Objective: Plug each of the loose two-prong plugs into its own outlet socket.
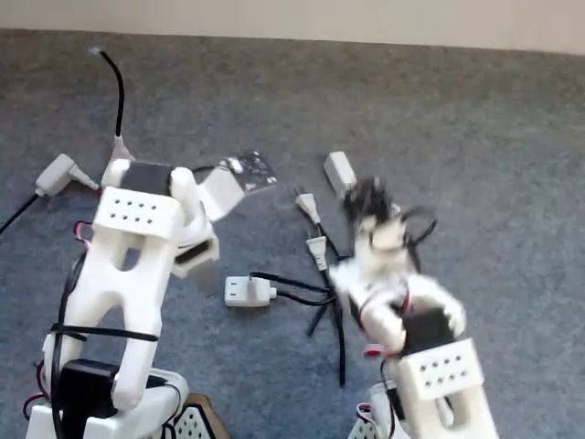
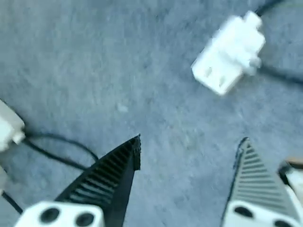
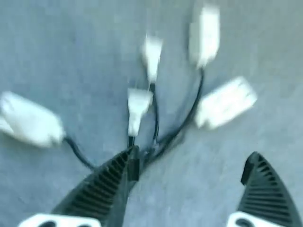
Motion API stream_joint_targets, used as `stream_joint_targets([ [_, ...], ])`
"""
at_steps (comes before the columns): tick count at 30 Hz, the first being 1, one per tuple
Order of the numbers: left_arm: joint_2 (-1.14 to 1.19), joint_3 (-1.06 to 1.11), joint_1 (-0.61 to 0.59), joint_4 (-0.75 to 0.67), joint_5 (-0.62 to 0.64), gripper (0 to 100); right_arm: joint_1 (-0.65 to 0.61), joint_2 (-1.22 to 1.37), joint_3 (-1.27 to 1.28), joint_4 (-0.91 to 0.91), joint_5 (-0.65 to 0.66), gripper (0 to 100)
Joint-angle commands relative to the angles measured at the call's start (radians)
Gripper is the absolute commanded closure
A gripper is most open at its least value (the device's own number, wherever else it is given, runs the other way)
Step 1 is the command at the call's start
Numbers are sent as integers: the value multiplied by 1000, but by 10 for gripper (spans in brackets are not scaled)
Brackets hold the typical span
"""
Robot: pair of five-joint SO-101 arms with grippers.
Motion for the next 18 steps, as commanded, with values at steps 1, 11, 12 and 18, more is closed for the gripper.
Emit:
stream_joint_targets([
  [1, -35, 96, 62, -180, -3, 662, 8, -188, 302, -101, 11, 670],
  [11, -31, 412, 208, -592, -8, 664, 10, -326, 446, -133, -12, 670],
  [12, -31, 432, 219, -611, -8, 664, 10, -331, 447, -133, -12, 670],
  [18, -30, 573, 239, -753, -8, 671, 10, -334, 449, -131, -12, 670],
])
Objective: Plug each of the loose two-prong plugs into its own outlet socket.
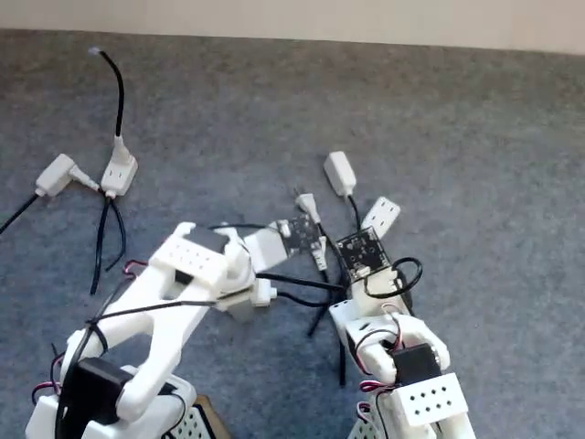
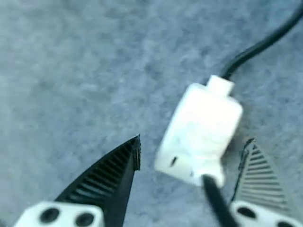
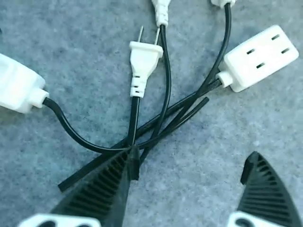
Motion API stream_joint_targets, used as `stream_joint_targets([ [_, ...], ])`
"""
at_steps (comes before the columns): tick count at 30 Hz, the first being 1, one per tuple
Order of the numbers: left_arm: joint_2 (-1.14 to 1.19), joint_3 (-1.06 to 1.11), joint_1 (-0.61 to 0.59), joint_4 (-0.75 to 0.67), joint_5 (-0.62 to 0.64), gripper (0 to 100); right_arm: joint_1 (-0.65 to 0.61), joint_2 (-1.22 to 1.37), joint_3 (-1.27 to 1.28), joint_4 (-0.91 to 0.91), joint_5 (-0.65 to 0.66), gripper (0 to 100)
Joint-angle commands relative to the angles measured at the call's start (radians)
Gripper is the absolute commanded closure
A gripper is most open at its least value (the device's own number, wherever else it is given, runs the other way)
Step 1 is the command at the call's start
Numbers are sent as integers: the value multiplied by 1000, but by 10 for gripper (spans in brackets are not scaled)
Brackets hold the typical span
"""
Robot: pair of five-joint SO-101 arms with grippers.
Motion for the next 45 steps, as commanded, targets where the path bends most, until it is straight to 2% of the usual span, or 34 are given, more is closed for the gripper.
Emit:
stream_joint_targets([
  [1, -30, 76, 8, -104, -8, 686, 8, -13, -5, -18, -12, 670],
  [7, -30, 107, 7, -126, -51, 896, 8, -13, -5, -18, -14, 670],
  [10, -30, 79, -38, -126, 8, 993, 8, -13, -4, -18, -14, 670],
  [13, -30, 10, -150, -123, 54, 996, 8, -16, 21, -24, -12, 670],
  [19, -16, -122, -426, -123, 51, 995, 8, -16, 24, -24, -14, 670],
  [25, 171, -364, -708, -110, 23, 995, 5, -16, 25, -25, -14, 670],
  [31, 450, -710, -892, 69, 20, 995, 4, -16, 25, -25, -14, 670],
  [34, 552, -854, -961, 149, -31, 996, 4, -16, 25, -25, -14, 670],
  [38, 644, -980, -1010, 235, -46, 967, 4, -16, 25, -25, -12, 670],
  [43, 682, -1063, -1029, 354, -49, 718, 4, -16, 25, -25, -14, 670],
  [45, 676, -1096, -1024, 413, -49, 668, 4, -16, 25, -25, -14, 670],
])
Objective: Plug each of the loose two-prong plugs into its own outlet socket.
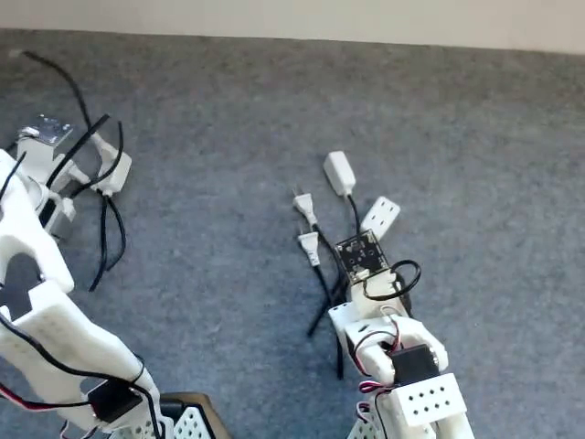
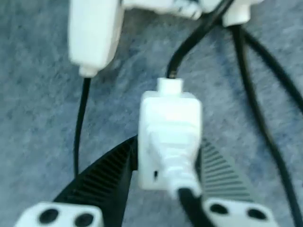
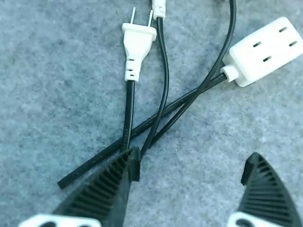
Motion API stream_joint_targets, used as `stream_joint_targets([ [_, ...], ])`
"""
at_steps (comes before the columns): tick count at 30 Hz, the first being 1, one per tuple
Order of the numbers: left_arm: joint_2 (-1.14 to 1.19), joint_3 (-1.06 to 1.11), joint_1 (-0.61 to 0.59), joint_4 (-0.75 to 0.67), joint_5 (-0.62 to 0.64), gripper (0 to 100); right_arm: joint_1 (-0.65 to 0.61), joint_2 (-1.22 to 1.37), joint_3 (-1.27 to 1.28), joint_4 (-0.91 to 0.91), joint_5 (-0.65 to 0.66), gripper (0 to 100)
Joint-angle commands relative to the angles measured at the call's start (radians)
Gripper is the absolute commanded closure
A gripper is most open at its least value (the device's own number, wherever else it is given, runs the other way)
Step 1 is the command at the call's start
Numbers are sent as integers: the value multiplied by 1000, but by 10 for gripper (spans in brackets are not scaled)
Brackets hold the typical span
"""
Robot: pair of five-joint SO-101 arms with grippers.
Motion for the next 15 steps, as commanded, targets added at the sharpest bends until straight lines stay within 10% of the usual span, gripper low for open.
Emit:
stream_joint_targets([
  [1, -24, -113, -5, 135, -11, 667, 4, -8, -5, -19, -12, 670],
  [8, -76, -239, 125, 348, -5, 684, 24, -5, -13, -12, -14, 670],
  [15, -140, -282, 501, 474, 141, 684, 334, -5, -97, -12, -38, 670],
])
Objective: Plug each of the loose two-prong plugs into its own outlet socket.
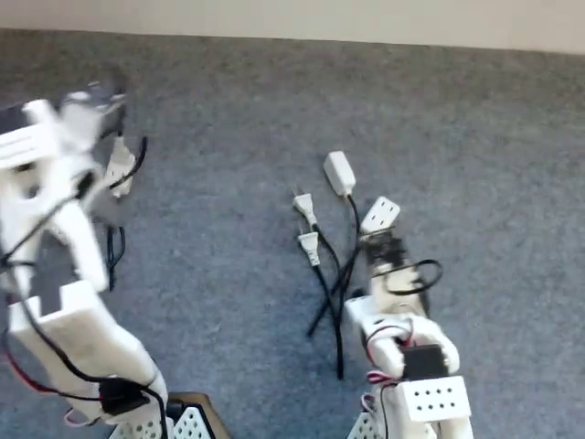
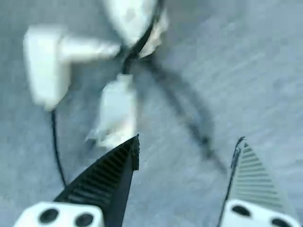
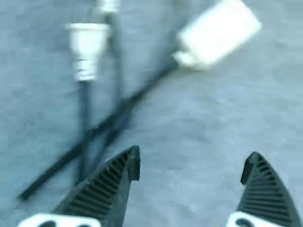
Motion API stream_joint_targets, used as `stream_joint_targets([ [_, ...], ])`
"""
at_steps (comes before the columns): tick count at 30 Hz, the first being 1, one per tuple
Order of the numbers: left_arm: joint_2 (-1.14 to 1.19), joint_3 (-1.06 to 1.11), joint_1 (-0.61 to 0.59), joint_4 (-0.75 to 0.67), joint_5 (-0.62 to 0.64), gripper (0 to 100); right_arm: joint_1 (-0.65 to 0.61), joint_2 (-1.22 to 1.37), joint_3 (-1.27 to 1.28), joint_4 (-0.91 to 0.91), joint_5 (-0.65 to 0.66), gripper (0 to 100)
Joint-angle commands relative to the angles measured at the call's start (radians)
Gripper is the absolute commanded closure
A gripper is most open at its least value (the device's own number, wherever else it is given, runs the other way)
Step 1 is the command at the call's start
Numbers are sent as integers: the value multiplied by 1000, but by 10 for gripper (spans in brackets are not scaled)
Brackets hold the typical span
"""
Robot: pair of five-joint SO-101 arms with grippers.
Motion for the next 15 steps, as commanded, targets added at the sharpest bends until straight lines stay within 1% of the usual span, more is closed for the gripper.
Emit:
stream_joint_targets([
  [1, -84, -51, 297, 41, 114, 684, 197, -5, -96, -12, -52, 670],
  [3, -90, -59, 420, 37, 155, 684, 248, -5, -101, -13, -64, 670],
  [6, -84, -77, 576, 23, 189, 684, 255, -5, -99, -16, -68, 670],
  [8, -81, -62, 653, -63, 195, 684, 254, -5, -97, -18, -68, 670],
  [10, -59, -51, 707, -176, 199, 684, 254, -5, -94, -18, -68, 670],
  [12, -24, -54, 734, -282, 261, 684, 254, -5, -94, -18, -68, 670],
  [15, 39, -104, 734, -359, 350, 684, 254, -4, -93, -18, -68, 670],
])
